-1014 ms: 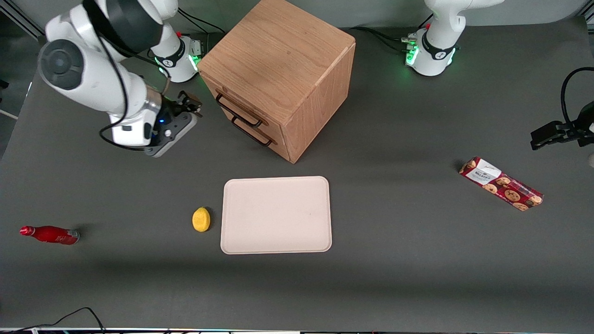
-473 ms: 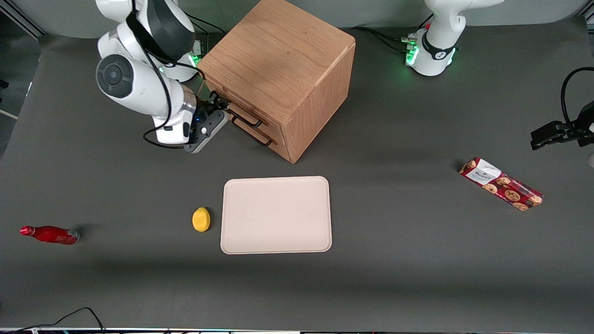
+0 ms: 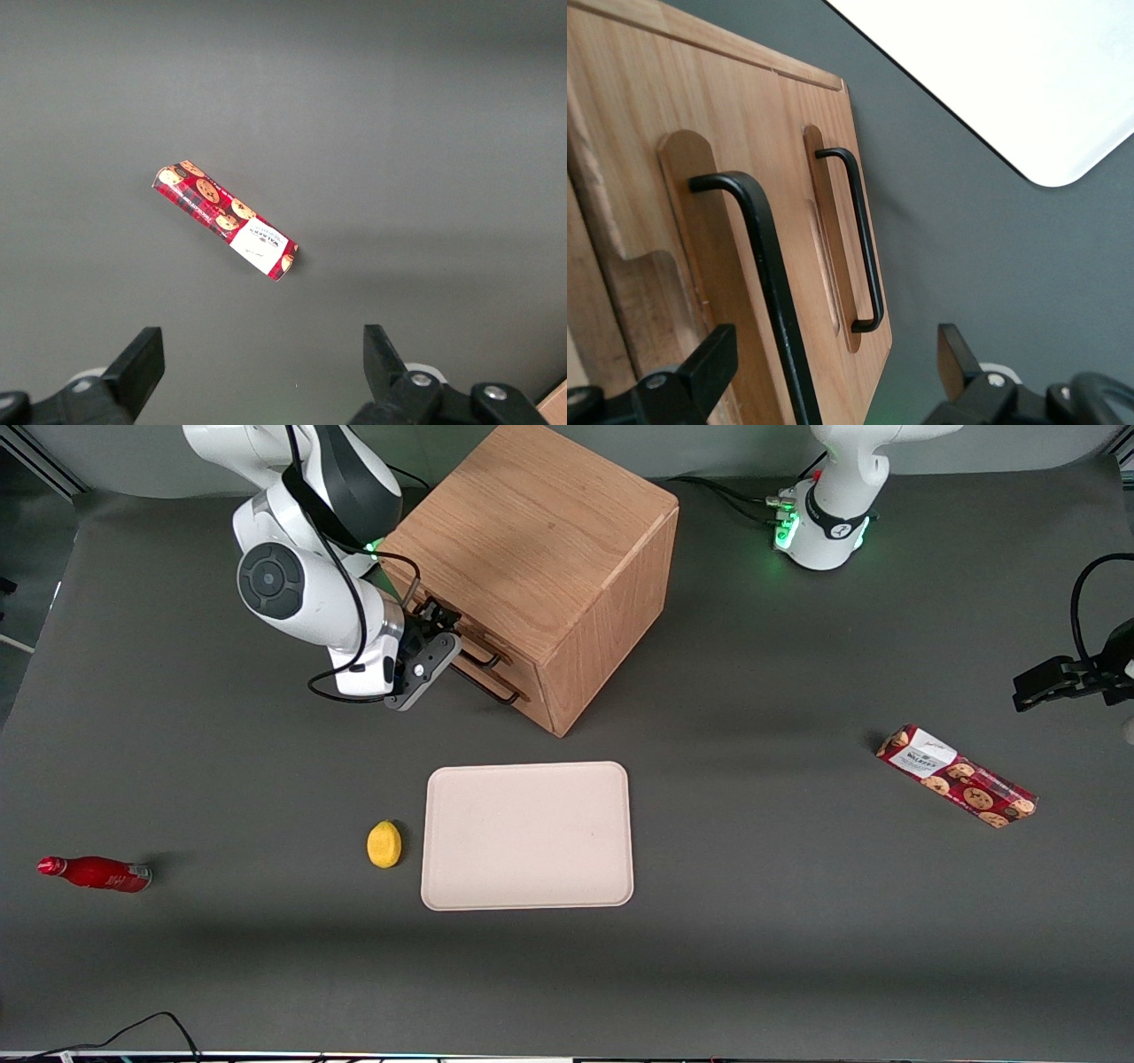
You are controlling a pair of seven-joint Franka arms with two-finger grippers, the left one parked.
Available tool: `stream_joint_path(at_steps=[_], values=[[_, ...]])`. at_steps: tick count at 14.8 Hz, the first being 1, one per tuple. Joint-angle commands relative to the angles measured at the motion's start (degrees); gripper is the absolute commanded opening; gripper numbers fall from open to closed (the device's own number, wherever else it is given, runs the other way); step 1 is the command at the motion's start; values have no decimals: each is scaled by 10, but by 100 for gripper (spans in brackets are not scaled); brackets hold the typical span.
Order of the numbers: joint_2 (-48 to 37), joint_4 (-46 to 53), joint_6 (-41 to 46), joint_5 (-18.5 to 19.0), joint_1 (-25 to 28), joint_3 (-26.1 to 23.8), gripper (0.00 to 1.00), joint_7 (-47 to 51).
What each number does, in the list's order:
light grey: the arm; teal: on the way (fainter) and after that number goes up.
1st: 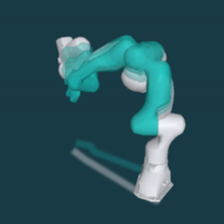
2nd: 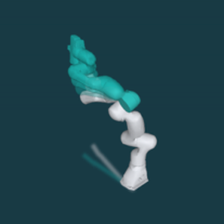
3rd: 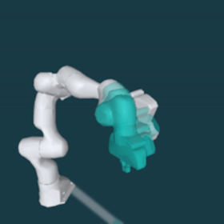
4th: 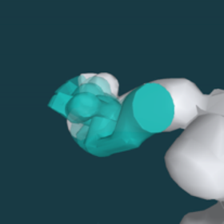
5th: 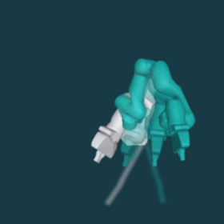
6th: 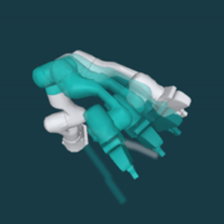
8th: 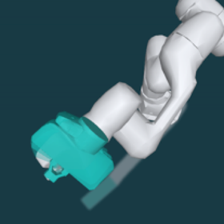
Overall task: Open upper drawer
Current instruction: 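Hook the right gripper onto the upper drawer's black handle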
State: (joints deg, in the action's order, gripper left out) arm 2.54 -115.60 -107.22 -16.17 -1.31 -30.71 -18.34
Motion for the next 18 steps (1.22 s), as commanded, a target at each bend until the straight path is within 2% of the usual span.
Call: stream_joint_path(at_steps=[1, 18], values=[[-14, -24, -21, -18, -2, -8, 100, -15], [15, -59, -97, 9, 2, -9, 100, -15]])
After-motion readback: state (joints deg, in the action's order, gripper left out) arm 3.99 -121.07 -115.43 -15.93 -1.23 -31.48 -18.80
